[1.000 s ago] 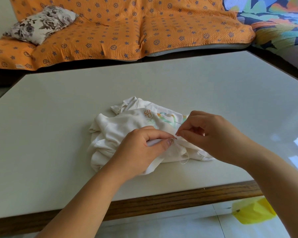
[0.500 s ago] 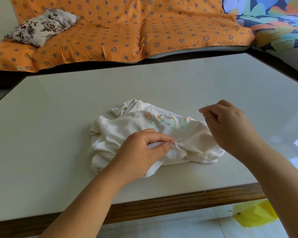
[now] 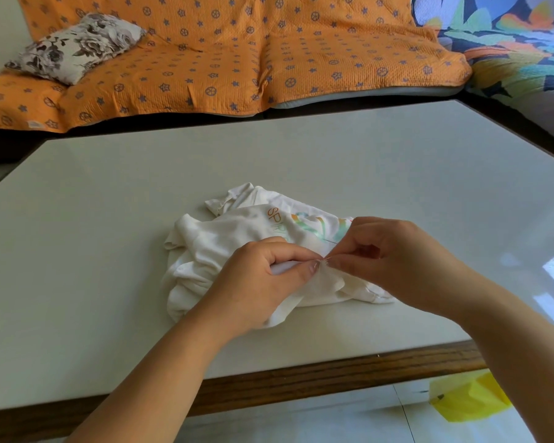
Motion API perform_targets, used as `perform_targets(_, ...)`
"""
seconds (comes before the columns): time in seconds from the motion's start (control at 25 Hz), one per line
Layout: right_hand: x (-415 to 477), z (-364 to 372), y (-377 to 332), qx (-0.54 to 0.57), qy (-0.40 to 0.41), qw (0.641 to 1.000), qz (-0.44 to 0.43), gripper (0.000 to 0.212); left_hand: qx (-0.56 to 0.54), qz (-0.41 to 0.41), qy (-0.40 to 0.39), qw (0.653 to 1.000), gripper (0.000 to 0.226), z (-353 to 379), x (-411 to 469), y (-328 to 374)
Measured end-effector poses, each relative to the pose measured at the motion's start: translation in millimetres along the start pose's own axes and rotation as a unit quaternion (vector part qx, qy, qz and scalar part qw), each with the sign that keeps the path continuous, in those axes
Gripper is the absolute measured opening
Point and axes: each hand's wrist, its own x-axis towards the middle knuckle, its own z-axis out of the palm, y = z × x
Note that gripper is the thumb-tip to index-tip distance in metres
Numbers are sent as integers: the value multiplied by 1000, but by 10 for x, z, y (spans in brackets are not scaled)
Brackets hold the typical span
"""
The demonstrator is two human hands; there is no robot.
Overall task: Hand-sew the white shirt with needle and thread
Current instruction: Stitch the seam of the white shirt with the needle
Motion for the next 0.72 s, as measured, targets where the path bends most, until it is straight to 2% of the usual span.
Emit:
perform_targets(0.16,15,-57,-28,60,45,996,50,11,8,2,-4,1000,13,1,-6,0)
perform_targets(0.32,45,-130,5,122,138,975,122,12,9,5,-4,1000,15,1,-4,-10)
perform_targets(0.52,99,-216,106,130,250,945,167,11,5,7,-6,1000,16,1,-9,5)
perform_targets(0.6,121,-205,133,104,239,950,173,14,8,8,-6,1000,17,0,-15,14)
perform_targets(0.72,146,-130,198,-31,168,969,178,30,13,8,-10,1000,16,-6,-18,10)
